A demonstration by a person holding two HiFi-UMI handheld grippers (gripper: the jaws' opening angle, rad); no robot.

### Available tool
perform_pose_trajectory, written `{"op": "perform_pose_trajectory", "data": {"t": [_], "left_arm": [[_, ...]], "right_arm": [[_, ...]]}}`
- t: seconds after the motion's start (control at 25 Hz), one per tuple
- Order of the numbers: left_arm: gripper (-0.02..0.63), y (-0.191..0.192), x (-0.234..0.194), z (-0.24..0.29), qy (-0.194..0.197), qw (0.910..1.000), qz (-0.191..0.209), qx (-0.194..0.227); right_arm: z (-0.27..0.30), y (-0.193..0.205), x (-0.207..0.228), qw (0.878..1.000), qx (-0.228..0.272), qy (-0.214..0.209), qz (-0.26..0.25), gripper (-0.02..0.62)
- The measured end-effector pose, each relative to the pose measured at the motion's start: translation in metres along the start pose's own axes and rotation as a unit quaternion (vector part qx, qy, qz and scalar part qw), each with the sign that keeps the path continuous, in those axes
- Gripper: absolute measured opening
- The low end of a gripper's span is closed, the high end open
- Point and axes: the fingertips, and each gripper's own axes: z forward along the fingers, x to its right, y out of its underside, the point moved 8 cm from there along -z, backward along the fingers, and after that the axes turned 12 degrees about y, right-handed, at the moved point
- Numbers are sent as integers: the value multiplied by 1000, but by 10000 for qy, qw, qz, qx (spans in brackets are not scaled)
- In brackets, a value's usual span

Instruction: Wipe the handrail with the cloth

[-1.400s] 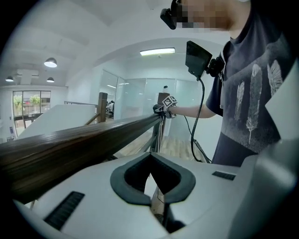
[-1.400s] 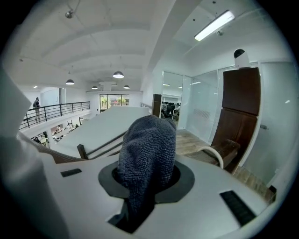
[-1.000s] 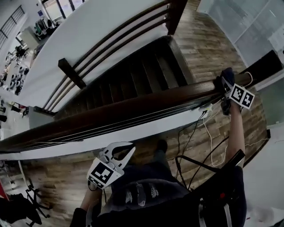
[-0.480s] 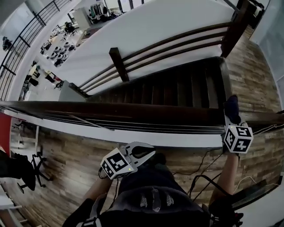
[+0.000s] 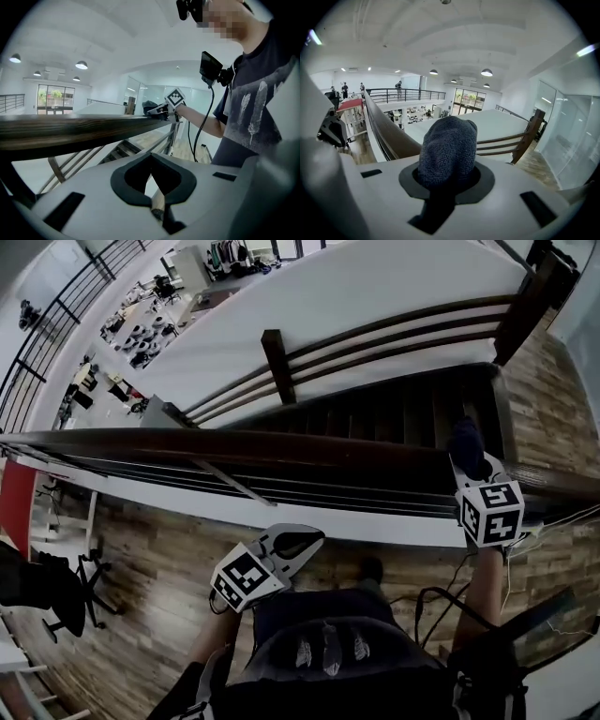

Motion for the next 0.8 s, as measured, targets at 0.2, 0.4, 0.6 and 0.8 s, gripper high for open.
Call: {"op": "perform_pose_trajectory", "data": {"t": [0.2,0.4,0.6,0.8], "left_arm": [[6,44,-27,-105,-16,9997,68,-234],[6,77,-52,-185,27,9991,-34,-419],[6,95,-60,-221,-152,9989,-443,-5],[6,99,-57,-234,-312,9980,-553,-29]], "right_arm": [[9,-41,-114,9996,154,120,214,66],[33,-95,-241,9992,154,-353,-96,66],[45,-146,-334,9926,58,-920,-787,66],[45,-179,-409,9774,436,-1395,-1530,66]]}}
